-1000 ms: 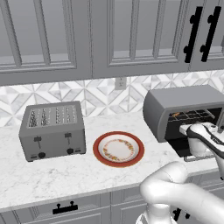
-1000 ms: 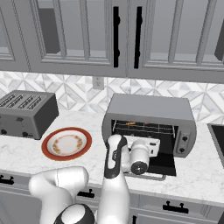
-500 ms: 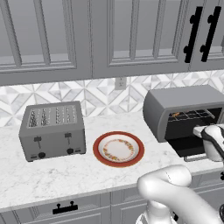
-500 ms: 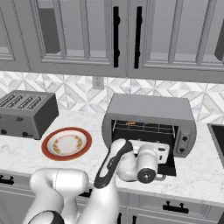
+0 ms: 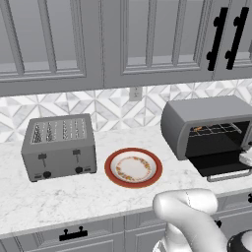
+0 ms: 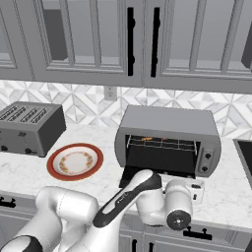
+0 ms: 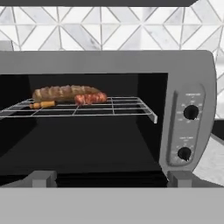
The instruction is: Pick up the kebab skewer and baguette bread, and place them inside the toaster oven. Close the toaster oven door and start by setting the timer.
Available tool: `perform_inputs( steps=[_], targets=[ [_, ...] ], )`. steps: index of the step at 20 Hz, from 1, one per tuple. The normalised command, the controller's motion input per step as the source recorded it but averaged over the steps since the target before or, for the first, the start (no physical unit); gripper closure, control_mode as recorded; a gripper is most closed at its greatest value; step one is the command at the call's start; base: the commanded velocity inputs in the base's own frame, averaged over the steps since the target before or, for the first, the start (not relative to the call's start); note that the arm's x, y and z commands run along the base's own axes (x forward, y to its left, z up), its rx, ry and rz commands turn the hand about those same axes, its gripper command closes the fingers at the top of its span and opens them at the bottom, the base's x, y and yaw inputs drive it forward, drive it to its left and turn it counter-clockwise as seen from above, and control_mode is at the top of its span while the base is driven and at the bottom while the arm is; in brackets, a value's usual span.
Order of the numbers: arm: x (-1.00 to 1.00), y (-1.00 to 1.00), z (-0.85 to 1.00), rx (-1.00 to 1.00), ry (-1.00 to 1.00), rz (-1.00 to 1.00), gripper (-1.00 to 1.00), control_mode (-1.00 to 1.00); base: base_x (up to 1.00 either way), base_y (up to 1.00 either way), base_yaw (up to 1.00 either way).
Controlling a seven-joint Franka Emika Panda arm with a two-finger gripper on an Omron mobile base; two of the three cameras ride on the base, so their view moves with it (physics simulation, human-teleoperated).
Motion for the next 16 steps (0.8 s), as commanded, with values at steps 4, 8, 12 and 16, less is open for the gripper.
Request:
perform_inputs(
  steps=[4,8,12,16],
  targets=[
    [-0.84,-0.41,0.00,0.00,0.05,0.00,-1.00,-1.00,0.00,0.00,0.00],
    [-0.66,-0.30,0.00,0.00,0.01,0.03,-1.00,-1.00,0.00,0.00,0.00],
    [-0.35,-0.34,-0.08,0.00,0.00,0.03,-1.00,-1.00,0.00,0.00,0.00],
    [-0.29,-0.18,-0.28,0.00,0.00,0.07,-1.00,-1.00,0.00,0.00,0.00]
  ],
)
